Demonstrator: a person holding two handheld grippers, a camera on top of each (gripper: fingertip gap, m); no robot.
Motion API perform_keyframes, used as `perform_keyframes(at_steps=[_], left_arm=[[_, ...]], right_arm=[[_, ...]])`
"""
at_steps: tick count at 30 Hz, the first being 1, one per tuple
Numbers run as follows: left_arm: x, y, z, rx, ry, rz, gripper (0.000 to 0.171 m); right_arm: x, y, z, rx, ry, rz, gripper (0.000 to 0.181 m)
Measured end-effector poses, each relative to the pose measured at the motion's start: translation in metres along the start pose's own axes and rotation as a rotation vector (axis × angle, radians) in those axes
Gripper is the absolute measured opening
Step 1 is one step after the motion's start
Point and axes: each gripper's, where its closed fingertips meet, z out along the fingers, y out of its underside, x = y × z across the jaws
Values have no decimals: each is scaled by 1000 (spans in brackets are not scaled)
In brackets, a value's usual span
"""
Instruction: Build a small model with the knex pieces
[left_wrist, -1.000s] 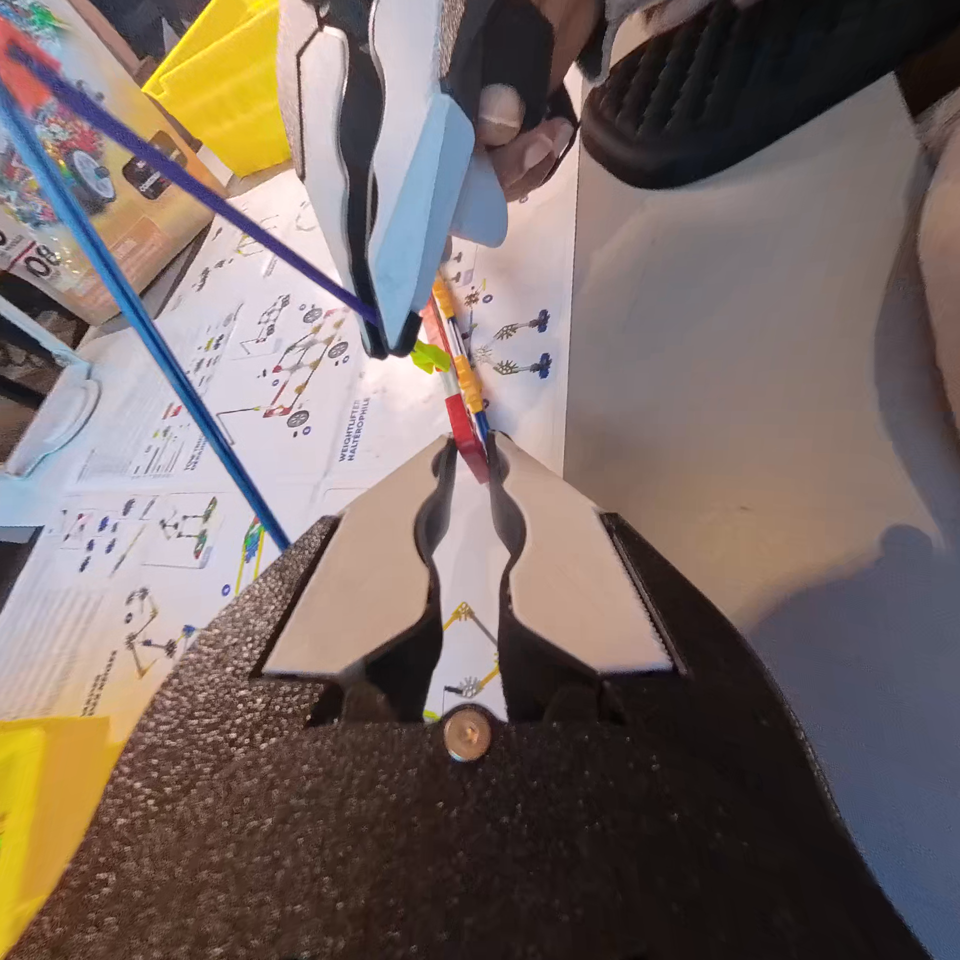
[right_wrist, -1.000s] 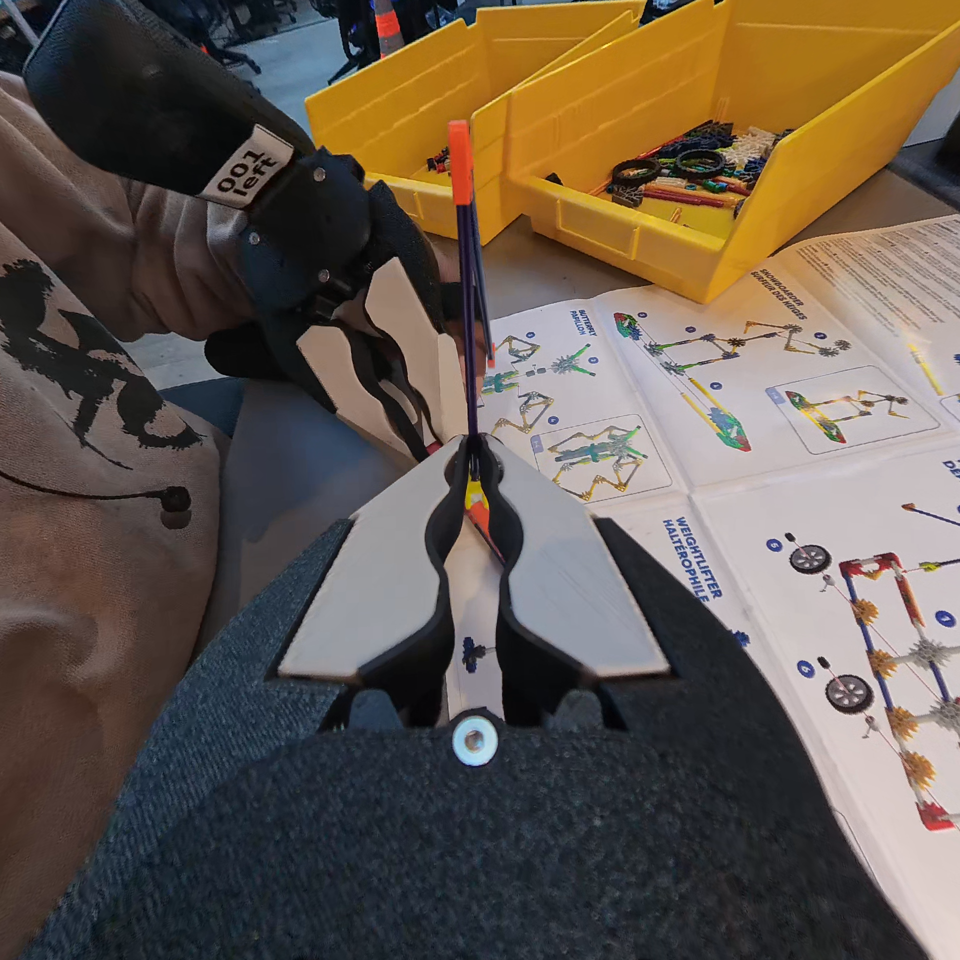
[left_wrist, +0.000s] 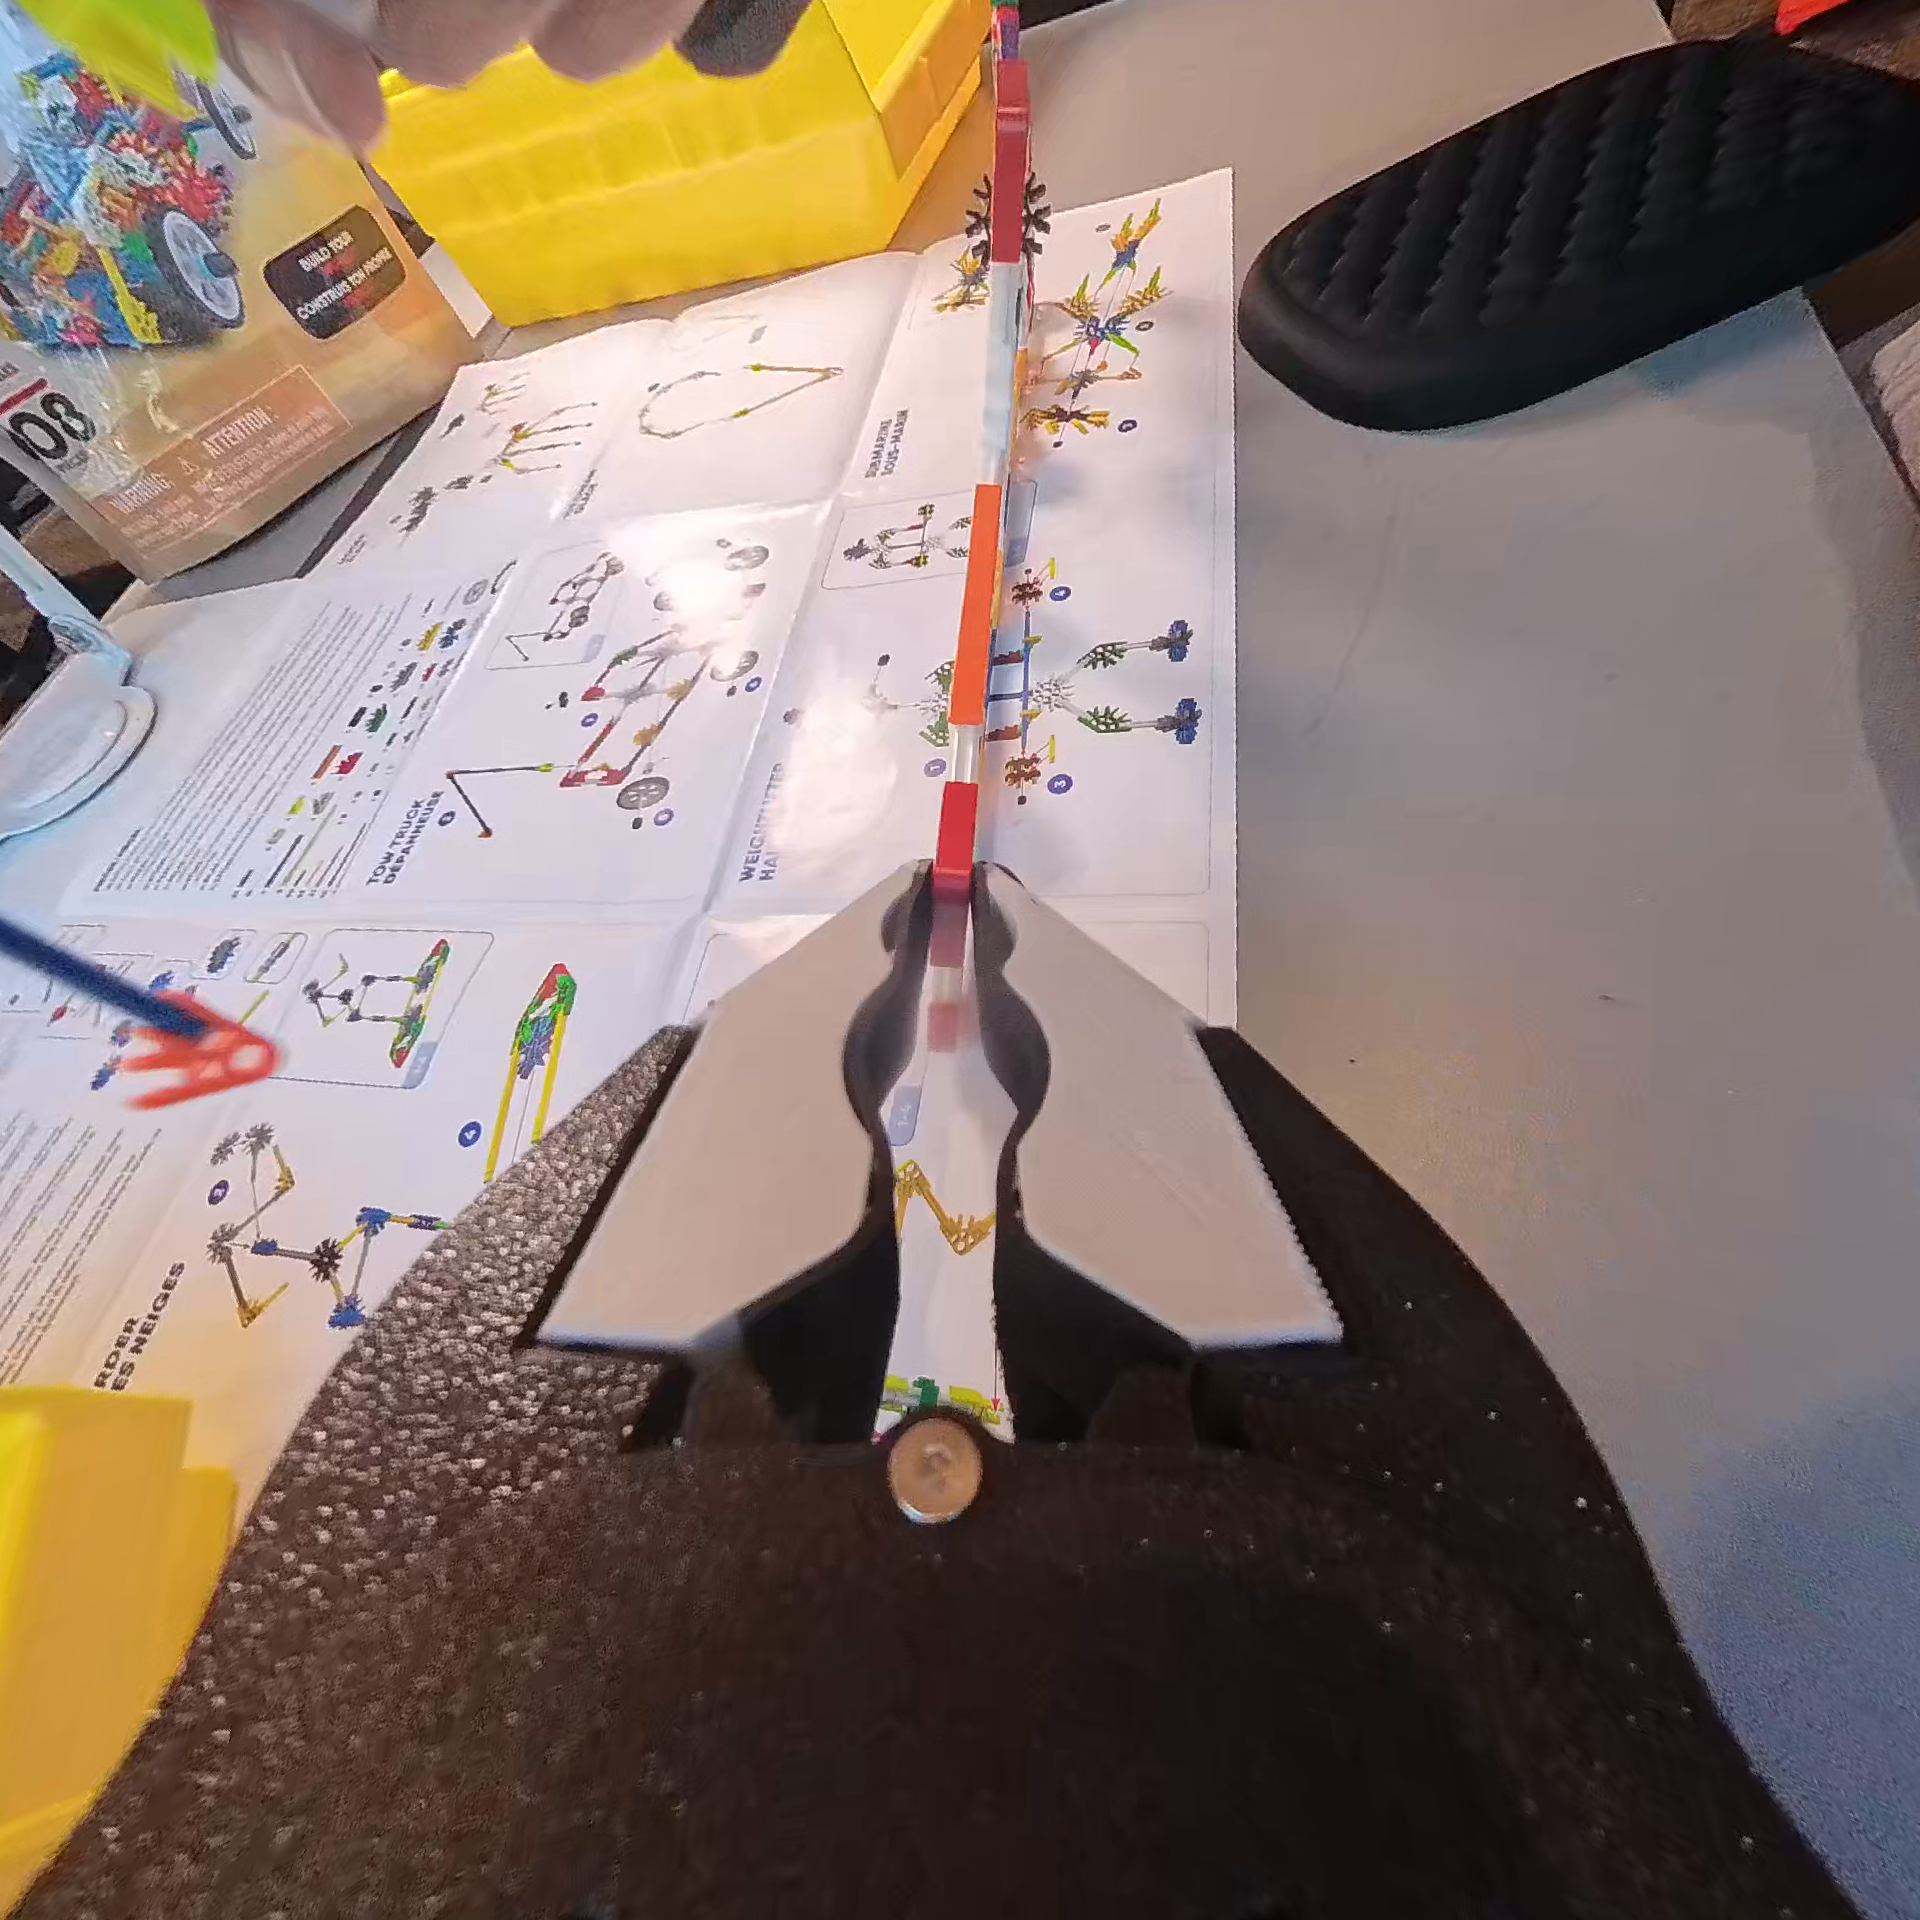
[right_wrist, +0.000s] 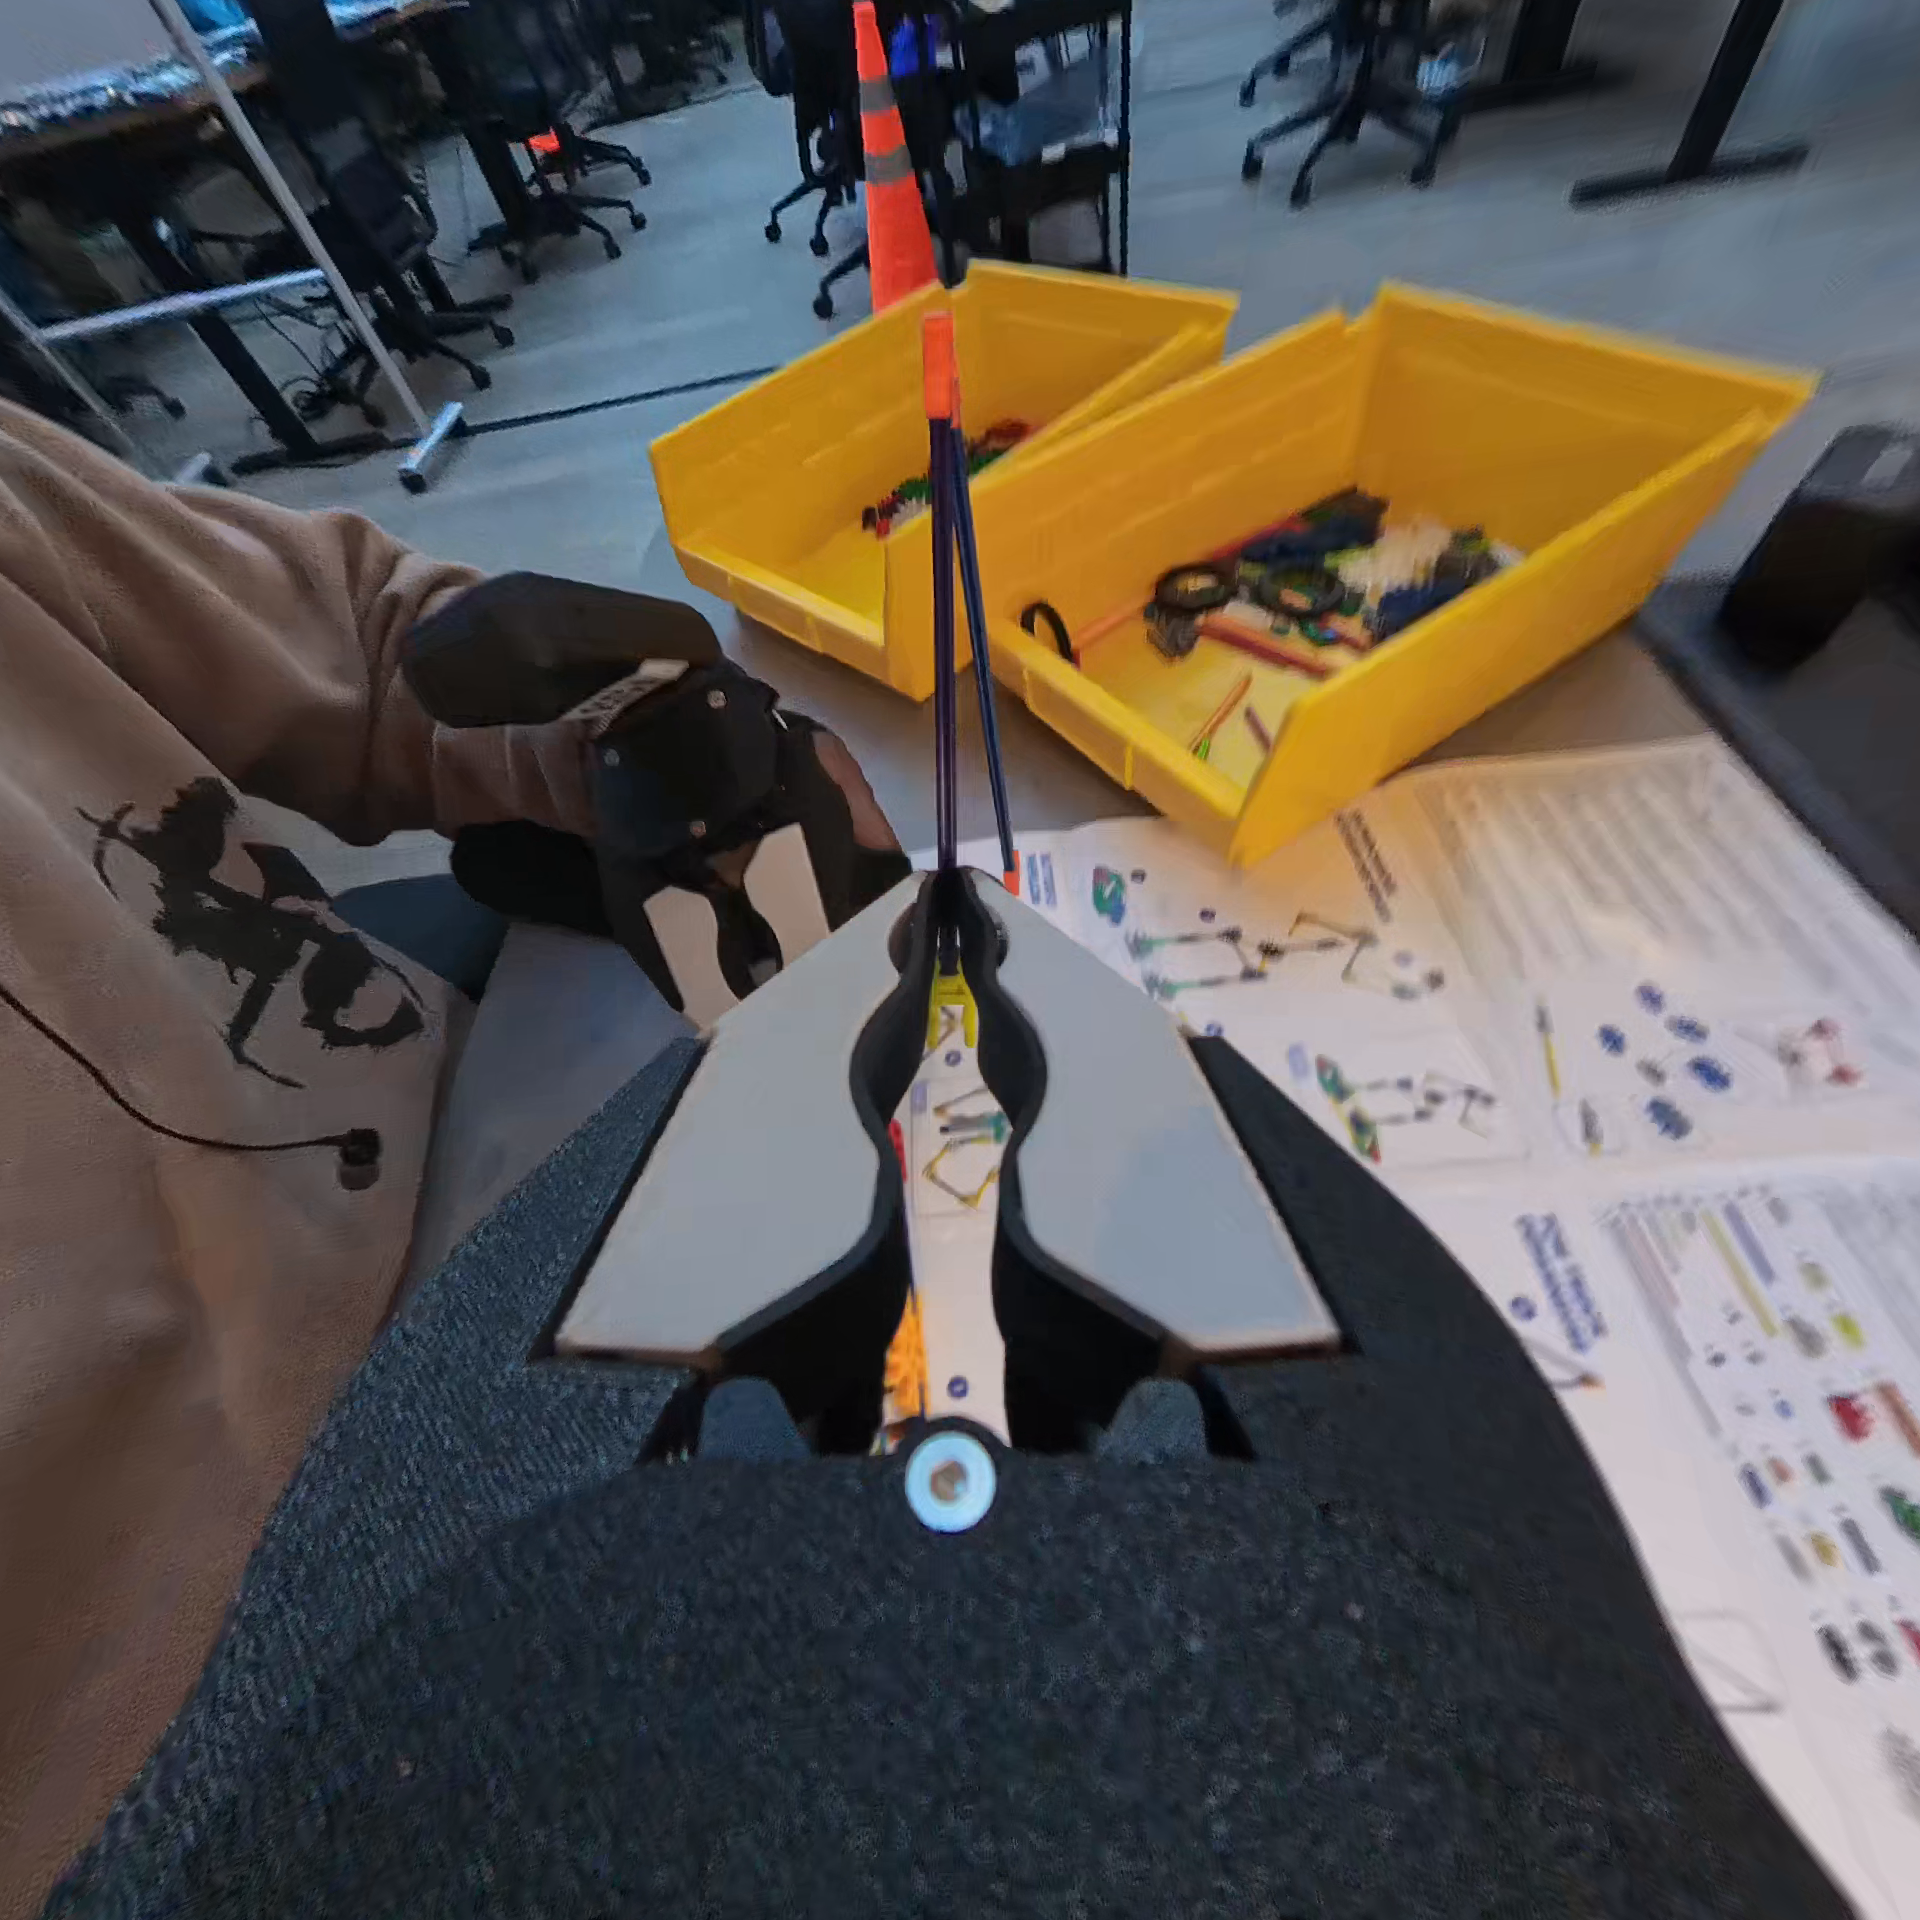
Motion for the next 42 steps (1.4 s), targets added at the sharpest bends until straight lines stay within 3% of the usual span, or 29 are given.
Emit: perform_keyframes(at_steps=[2, 5, 9, 13, 16, 17, 19, 23, 26, 30, 34, 37, 42], left_arm=[[-1, 0, 0, -1, 10, -22, 5], [-5, 1, 1, -6, 31, -87, 5], [-7, 1, 0, 3, 40, -120, 4], [-10, 1, -2, 13, 45, -156, 5], [-12, 1, -1, 10, 44, -171, 6], [-12, 1, -1, 9, 45, -175, 6], [-13, 2, -1, 7, 42, -174, 5], [-15, 3, -1, 1, 45, -190, 4], [-19, 6, -1, -11, 75, -244, 5], [-27, 10, -2, -35, 172, -402, 5], [-46, 20, 1, -125, 162, -398, 12], [-58, 33, 9, -192, 163, -432, 14], [-64, 51, 20, -266, 176, -418, 13]], right_arm=[[26, 27, 5, -78, -21, 227, 1], [64, 57, 15, -65, -23, 508, 1], [111, 89, 30, -78, 55, 683, 3], [148, 104, 28, -131, 193, 705, 2], [167, 118, 19, -188, 290, 697, 34], [170, 115, 15, -181, 299, 666, 45], [173, 88, -2, -98, 315, 545, 47], [130, 19, -48, 69, 193, 285, 45], [82, 19, -76, -33, 144, 99, 50], [36, 60, -103, -258, 200, -142, 56], [18, 103, -113, -372, 324, -257, 65], [18, 137, -115, -437, 416, -297, 65], [6, 200, -105, -546, 358, -221, 61]])
